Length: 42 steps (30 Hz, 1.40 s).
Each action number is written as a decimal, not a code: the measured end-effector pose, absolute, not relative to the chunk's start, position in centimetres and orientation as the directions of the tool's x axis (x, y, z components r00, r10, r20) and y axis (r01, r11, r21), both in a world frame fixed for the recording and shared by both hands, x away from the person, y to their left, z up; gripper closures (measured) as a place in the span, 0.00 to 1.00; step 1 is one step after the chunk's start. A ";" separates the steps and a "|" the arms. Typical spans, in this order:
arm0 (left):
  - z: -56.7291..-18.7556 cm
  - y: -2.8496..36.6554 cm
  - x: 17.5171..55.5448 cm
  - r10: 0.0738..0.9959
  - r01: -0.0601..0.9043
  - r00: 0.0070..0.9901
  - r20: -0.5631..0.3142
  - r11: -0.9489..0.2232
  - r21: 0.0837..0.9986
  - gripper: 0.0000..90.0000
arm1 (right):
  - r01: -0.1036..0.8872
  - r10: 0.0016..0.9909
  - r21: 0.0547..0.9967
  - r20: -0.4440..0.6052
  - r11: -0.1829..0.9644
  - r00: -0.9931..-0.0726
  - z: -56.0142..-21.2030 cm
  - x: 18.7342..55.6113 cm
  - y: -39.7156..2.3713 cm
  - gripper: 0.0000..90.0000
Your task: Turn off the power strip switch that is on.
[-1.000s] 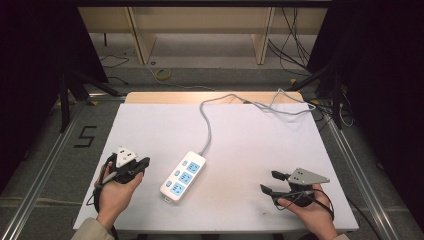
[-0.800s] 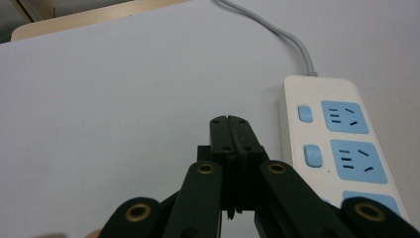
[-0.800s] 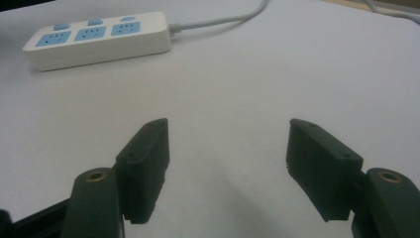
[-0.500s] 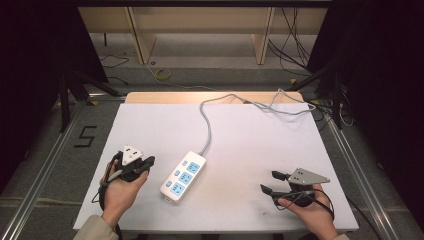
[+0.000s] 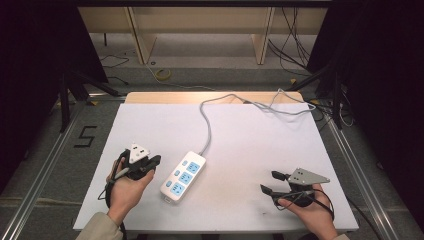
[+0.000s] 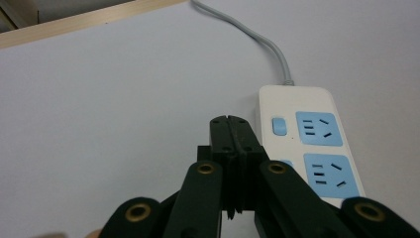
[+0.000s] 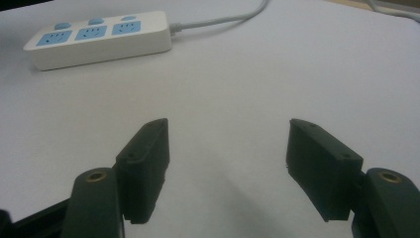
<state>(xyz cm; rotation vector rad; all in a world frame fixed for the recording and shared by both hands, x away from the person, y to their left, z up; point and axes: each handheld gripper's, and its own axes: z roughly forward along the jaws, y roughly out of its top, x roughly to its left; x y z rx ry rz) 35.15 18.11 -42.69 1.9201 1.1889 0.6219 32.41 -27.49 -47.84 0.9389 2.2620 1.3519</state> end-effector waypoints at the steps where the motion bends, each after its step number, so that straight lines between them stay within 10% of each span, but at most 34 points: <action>1: -42.7 18.0 35.2 0.896 0.517 0.444 0.005 -0.260 0.816 1.00 | 0.364 0.690 0.872 0.042 0.328 -0.723 -47.8 32.4 -27.5 0.38; 42: -42.2 15.3 36.1 0.872 0.527 0.490 0.002 -0.298 0.796 1.00 | 0.365 0.689 0.871 0.042 0.330 -0.724 -47.8 32.4 -27.5 0.38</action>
